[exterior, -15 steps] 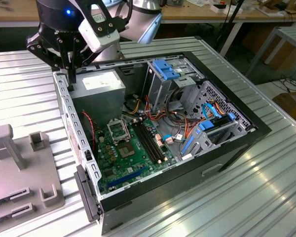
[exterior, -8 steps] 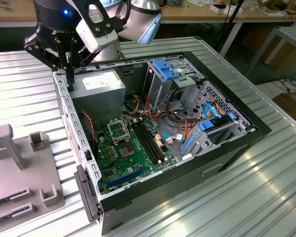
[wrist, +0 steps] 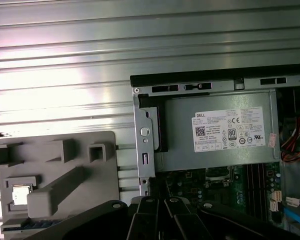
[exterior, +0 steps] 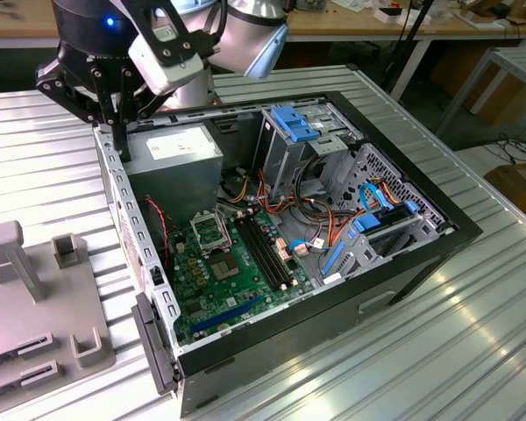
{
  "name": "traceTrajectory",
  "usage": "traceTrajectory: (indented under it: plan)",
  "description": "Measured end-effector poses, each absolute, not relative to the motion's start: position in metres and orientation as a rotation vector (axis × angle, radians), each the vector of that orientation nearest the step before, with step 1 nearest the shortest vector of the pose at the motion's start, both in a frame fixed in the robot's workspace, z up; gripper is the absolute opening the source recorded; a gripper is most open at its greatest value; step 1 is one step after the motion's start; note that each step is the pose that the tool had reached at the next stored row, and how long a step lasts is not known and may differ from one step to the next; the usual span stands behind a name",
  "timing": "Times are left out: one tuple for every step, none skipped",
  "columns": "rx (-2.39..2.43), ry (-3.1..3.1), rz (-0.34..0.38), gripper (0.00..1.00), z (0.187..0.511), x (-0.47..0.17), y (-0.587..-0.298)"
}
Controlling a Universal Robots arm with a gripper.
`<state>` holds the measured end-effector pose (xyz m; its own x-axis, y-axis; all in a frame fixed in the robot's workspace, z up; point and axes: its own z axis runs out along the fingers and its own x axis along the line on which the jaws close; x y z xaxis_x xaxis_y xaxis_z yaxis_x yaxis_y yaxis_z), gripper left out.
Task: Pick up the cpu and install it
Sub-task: 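Reach for the cpu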
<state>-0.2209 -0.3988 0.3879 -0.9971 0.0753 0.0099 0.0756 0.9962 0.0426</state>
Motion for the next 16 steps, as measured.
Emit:
traceTrajectory:
  plan:
    - [-0.118,-3.130,-0.067,0.11,0.3879,-0.2215,-0.3988]
    - [-0.118,-3.130,-0.067,0.11,0.3879,-0.2219,-0.3988]
    - [-0.118,-3.130,-0.067,0.11,0.3878,-0.2225,-0.3988]
    - [-0.118,-3.130,-0.067,0.11,0.3878,-0.2229,-0.3989]
    - [-0.118,-3.130,-0.067,0.11,0.3878,-0.2237,-0.3989]
    - [-0.118,-3.129,-0.067,0.11,0.3877,-0.2244,-0.3988]
    - [-0.118,-3.129,-0.067,0.11,0.3877,-0.2249,-0.3989]
    - [-0.118,-3.129,-0.067,0.11,0.3877,-0.2255,-0.3989]
    - [-0.118,-3.129,-0.067,0.11,0.3877,-0.2259,-0.3988]
    - [-0.118,-3.129,-0.067,0.11,0.3876,-0.2265,-0.3989]
    - [-0.118,-3.129,-0.067,0.11,0.3876,-0.2269,-0.3988]
    - [-0.118,-3.128,-0.067,0.11,0.3876,-0.2274,-0.3988]
    - [-0.118,-3.128,-0.067,0.11,0.3876,-0.2279,-0.3989]
    - [-0.118,-3.128,-0.067,0.11,0.3876,-0.2285,-0.3989]
    - [-0.118,-3.128,-0.067,0.11,0.3875,-0.2290,-0.3988]
    - [-0.118,-3.128,-0.067,0.11,0.3875,-0.2294,-0.3988]
